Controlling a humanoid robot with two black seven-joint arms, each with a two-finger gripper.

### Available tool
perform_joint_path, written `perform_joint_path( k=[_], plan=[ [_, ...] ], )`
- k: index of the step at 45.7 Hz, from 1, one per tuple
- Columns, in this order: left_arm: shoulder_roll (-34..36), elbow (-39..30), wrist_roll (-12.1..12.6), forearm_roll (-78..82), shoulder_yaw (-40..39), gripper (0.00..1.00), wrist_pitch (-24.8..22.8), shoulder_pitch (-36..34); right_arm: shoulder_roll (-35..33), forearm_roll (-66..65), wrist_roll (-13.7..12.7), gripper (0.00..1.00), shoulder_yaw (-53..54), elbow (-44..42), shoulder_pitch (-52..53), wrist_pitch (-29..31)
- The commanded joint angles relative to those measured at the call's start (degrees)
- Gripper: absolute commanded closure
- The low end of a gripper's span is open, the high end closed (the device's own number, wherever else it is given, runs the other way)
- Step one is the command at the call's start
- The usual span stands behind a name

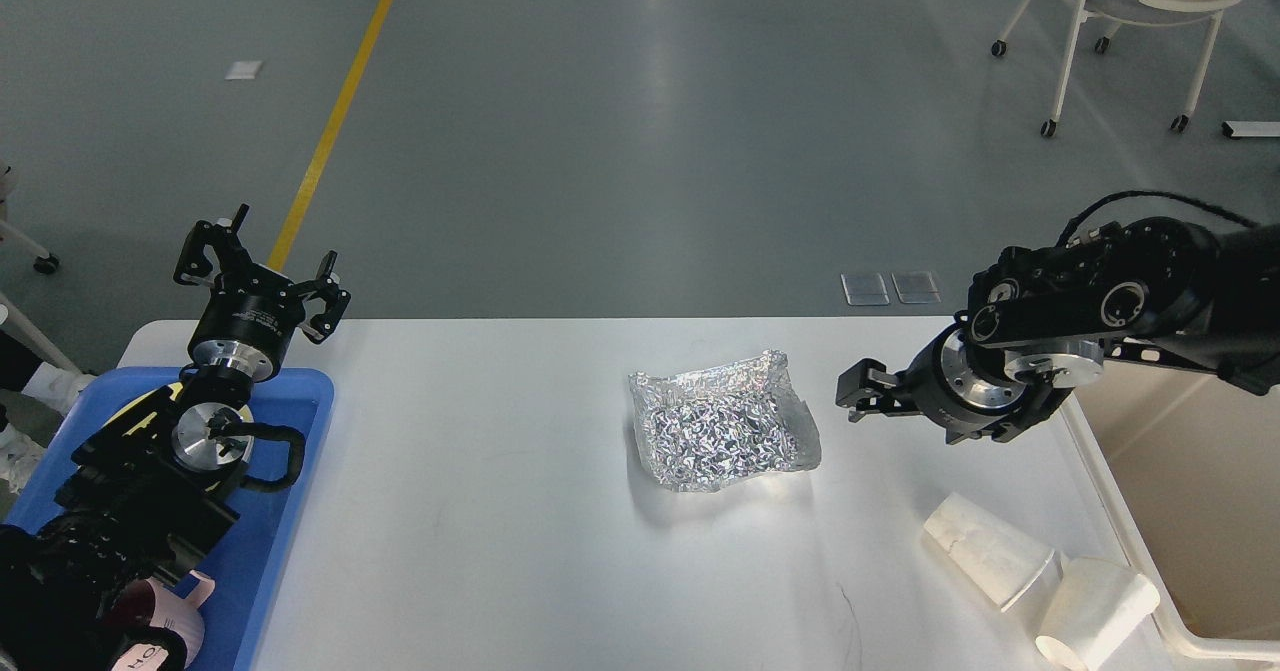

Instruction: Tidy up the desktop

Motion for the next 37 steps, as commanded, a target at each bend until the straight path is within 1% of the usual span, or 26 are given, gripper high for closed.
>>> perform_joint_path(
  k=[1, 7, 14, 17, 22, 24, 26, 37],
  plan=[
    [0.0, 0.0, 0.0, 0.0, 0.0, 0.00, 0.0, 0.0, 2.5, -0.3, 1.1, 0.00, 3.5, -2.2, -4.1, -2.6],
    [0.0, 0.0, 0.0, 0.0, 0.1, 0.01, 0.0, 0.0, 7.4, -0.3, 2.2, 0.00, 4.9, -7.0, -8.2, -6.9],
    [0.0, 0.0, 0.0, 0.0, 0.0, 0.01, 0.0, 0.0, 12.7, -0.7, 2.7, 0.00, 5.3, -10.5, -10.8, -9.1],
    [0.0, 0.0, 0.0, 0.1, 0.0, 0.00, 0.0, 0.0, 13.5, -2.0, 2.8, 0.00, 5.3, -12.3, -11.8, -9.2],
    [0.0, 0.0, 0.0, 0.0, 0.0, 0.01, 0.0, 0.0, 14.6, -5.2, 3.0, 0.00, 5.2, -12.8, -13.1, -9.5],
    [0.0, 0.0, 0.0, 0.0, 0.0, 0.01, 0.0, 0.0, 15.3, -6.1, 3.1, 0.02, 5.2, -13.4, -14.0, -9.8],
    [0.0, 0.0, 0.0, 0.0, 0.1, 0.01, 0.0, 0.0, 15.8, -6.5, 3.1, 0.03, 5.2, -14.8, -14.9, -10.4],
    [0.0, 0.0, 0.0, 0.0, 0.1, 0.00, 0.0, 0.0, 15.8, -6.7, 3.1, 0.02, 5.4, -15.7, -16.1, -13.4]
  ],
)
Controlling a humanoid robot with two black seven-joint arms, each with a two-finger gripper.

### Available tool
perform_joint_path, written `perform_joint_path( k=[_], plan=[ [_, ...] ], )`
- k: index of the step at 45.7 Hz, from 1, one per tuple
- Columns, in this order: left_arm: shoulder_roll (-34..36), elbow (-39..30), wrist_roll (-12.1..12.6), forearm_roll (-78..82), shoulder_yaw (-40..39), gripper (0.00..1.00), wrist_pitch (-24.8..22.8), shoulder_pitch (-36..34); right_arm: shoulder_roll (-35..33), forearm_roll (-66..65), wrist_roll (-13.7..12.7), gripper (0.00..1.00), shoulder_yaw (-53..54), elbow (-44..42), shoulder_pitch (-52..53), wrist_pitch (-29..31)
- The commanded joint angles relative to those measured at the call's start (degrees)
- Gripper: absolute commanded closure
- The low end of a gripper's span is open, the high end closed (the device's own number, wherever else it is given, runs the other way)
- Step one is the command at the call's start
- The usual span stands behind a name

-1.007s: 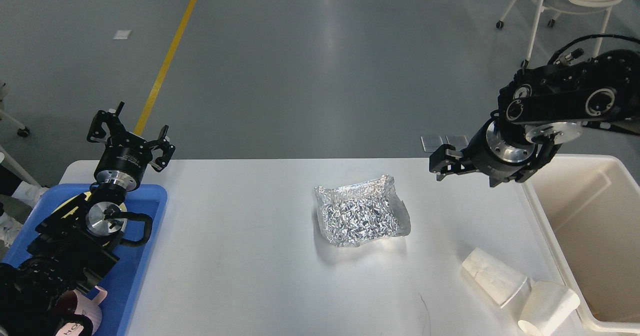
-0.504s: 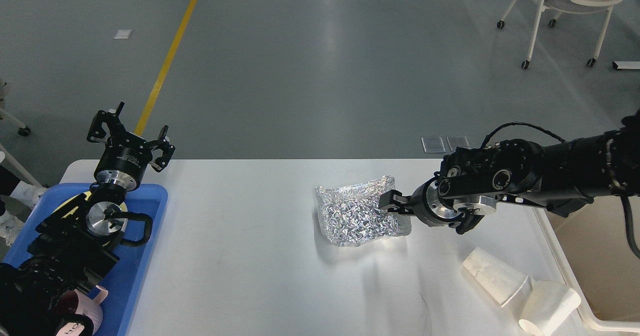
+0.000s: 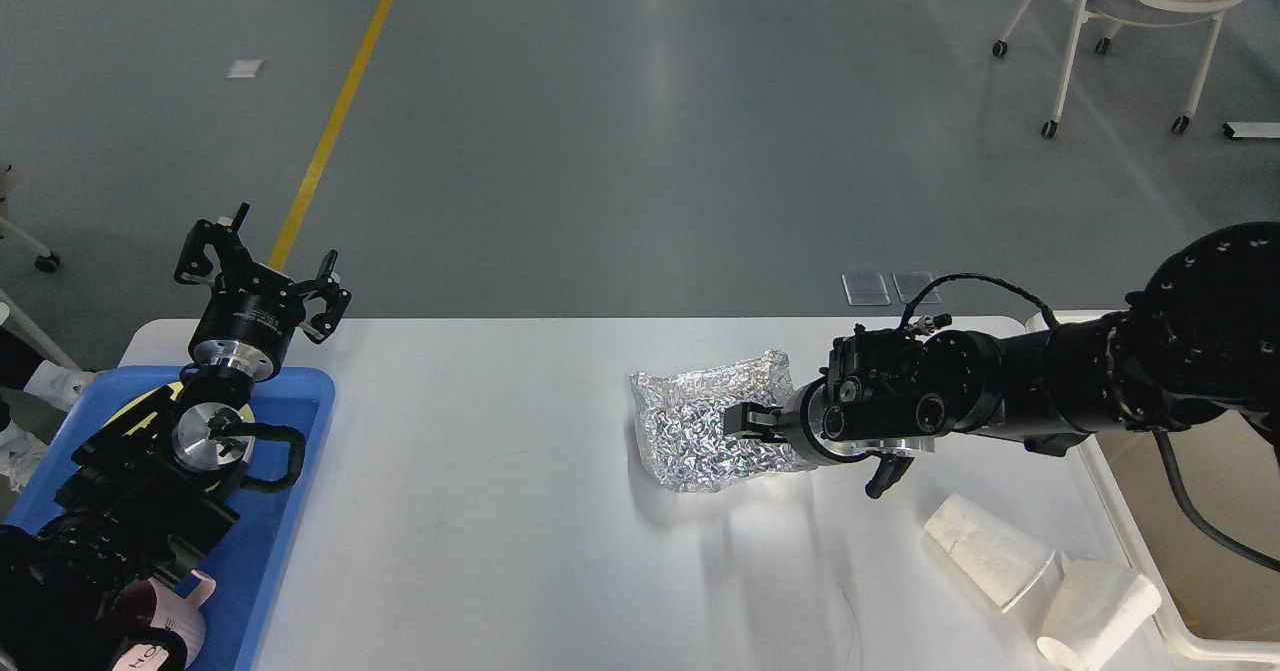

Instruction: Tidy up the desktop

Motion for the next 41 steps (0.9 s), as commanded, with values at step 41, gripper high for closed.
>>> perform_joint_path(
  k=[41],
  plan=[
    [-0.1, 0.0, -0.1, 0.0, 0.0, 0.01, 0.0, 0.0, 0.0, 0.2, -0.2, 0.01, 1.3, 0.1, -3.3, -7.2]
  ],
)
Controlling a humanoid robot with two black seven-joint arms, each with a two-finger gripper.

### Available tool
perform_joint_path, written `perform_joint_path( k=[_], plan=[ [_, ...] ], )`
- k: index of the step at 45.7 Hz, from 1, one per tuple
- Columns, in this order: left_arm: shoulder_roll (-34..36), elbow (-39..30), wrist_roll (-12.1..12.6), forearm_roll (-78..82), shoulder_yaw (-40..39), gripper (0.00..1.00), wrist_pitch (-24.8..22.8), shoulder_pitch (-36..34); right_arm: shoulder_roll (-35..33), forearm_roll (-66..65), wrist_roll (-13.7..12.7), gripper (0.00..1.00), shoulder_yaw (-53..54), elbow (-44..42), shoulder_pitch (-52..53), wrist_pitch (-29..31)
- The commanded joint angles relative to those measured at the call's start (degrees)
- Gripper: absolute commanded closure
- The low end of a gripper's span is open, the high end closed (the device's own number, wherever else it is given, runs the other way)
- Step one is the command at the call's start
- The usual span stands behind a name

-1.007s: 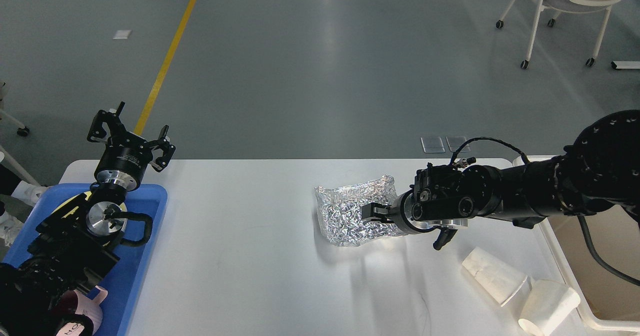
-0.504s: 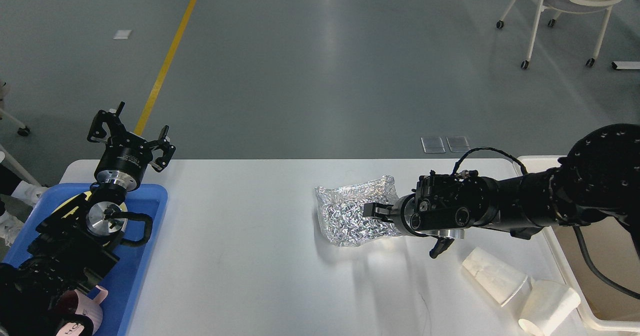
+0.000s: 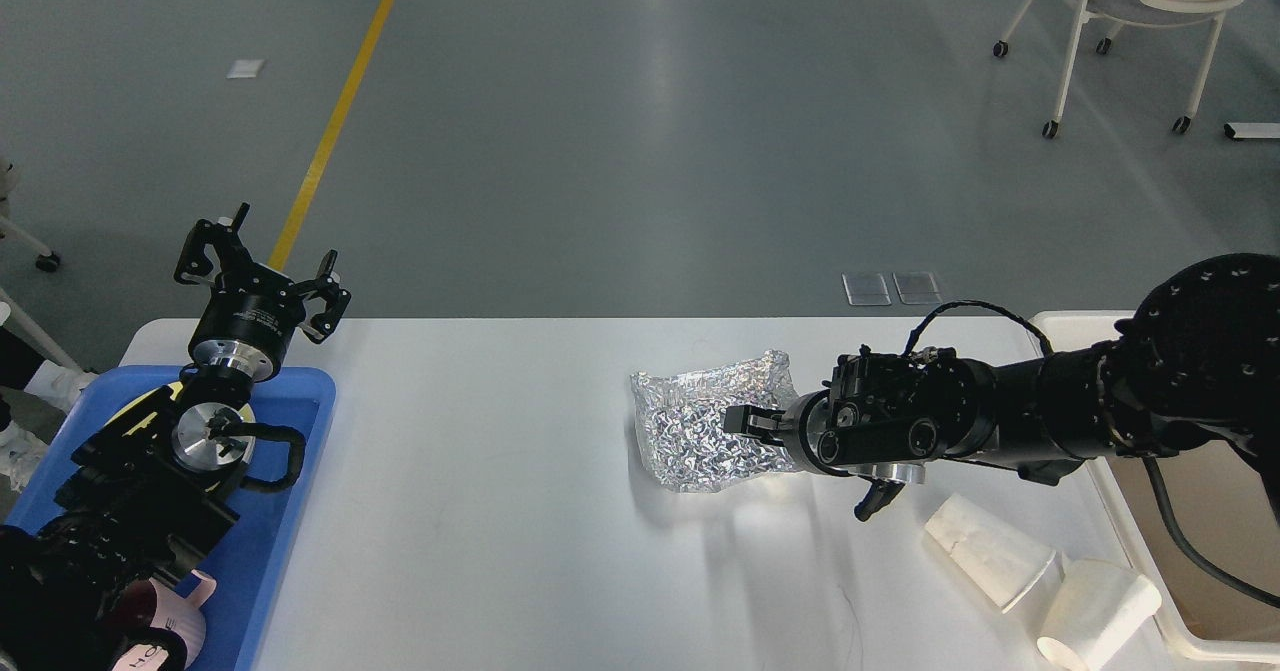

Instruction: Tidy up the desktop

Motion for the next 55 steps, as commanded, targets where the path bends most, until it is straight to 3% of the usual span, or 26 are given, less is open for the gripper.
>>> perform_joint_path(
  k=[1, 49, 53, 55],
  plan=[
    [0.0, 0.0, 0.0, 0.0, 0.0, 0.00, 0.0, 0.0, 0.0, 0.2, 0.0, 0.01, 0.0, 0.1, 0.1, 0.0],
    [0.0, 0.0, 0.0, 0.0, 0.0, 0.01, 0.0, 0.0, 4.5, 0.9, -0.2, 0.00, 1.3, -6.3, -5.9, -1.9],
    [0.0, 0.0, 0.0, 0.0, 0.0, 0.00, 0.0, 0.0, 4.5, 1.1, -0.4, 0.03, 2.6, -7.8, -7.8, -2.4],
    [0.0, 0.0, 0.0, 0.0, 0.0, 0.00, 0.0, 0.0, 4.4, 1.1, -0.4, 0.10, 3.4, -8.0, -8.7, -2.5]
  ],
)
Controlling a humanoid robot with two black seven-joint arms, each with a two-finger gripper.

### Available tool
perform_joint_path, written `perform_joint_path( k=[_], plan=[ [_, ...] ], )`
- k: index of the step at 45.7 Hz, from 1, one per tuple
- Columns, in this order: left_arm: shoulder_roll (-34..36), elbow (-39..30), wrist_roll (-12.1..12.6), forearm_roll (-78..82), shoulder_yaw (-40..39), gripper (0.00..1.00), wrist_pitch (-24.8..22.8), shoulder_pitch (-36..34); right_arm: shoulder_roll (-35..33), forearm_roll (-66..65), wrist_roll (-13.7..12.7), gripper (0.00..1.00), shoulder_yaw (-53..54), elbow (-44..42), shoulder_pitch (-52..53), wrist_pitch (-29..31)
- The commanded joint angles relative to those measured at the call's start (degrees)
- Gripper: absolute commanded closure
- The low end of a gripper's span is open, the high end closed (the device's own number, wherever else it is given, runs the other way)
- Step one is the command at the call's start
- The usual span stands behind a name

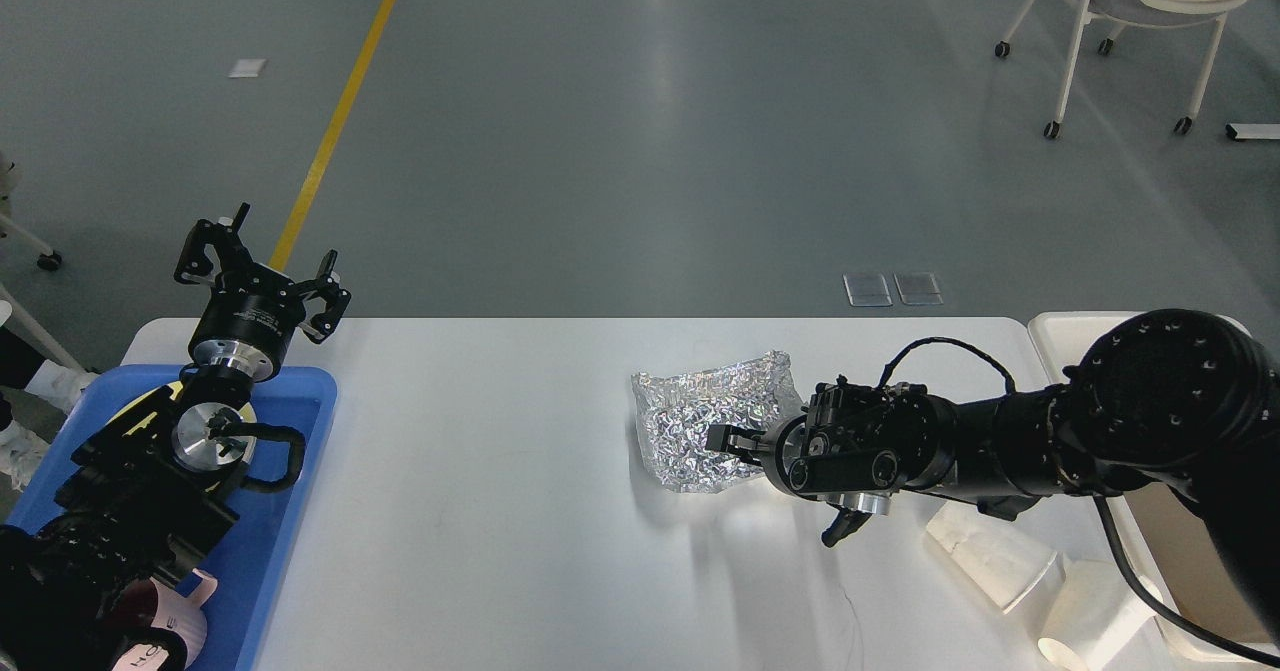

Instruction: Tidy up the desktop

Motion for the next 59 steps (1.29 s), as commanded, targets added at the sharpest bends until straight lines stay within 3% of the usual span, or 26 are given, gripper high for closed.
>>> perform_joint_path(
  k=[1, 3, 9, 12, 19, 27, 35, 45, 59],
  plan=[
    [0.0, 0.0, 0.0, -0.1, 0.0, 0.00, 0.0, 0.0, -0.3, 0.3, -0.2, 0.16, 2.0, -1.3, -2.5, -0.5],
    [0.0, 0.0, 0.0, -0.1, 0.0, 0.01, 0.0, 0.0, -0.4, 0.9, -0.2, 0.27, 2.7, -1.4, -2.9, -0.5],
    [0.0, 0.0, -0.1, -0.1, 0.0, 0.00, 0.0, 0.0, -0.2, 3.2, -0.3, 0.37, 2.8, -1.4, -3.5, -0.5],
    [0.0, 0.0, -0.1, -0.1, 0.0, 0.01, 0.0, 0.0, -0.1, 3.2, -0.4, 0.35, 2.9, -1.4, -3.8, -0.5],
    [0.0, 0.0, 0.0, -0.1, 0.0, 0.00, 0.0, 0.0, -1.4, 4.4, -0.5, 0.21, 3.0, -1.2, -1.8, -0.4],
    [0.0, 0.0, 0.0, -0.1, 0.0, 0.00, 0.0, 0.0, -3.7, 7.5, -0.5, 0.18, 2.3, 1.5, 2.3, 0.0],
    [0.0, 0.0, 0.0, 0.0, 0.0, 0.00, 0.0, 0.0, -5.3, 9.4, -1.1, 0.01, -0.5, 7.5, 6.3, 0.8],
    [0.0, 0.0, 0.0, -0.1, 0.0, 0.00, 0.0, 0.0, -5.9, 24.7, -5.9, 0.01, -2.4, 13.7, 9.9, 3.2],
    [0.0, 0.0, 0.0, -0.1, 0.0, 0.00, 0.0, 0.0, -4.3, 28.7, -5.5, 0.06, 0.8, 7.1, 2.9, -2.9]
  ],
)
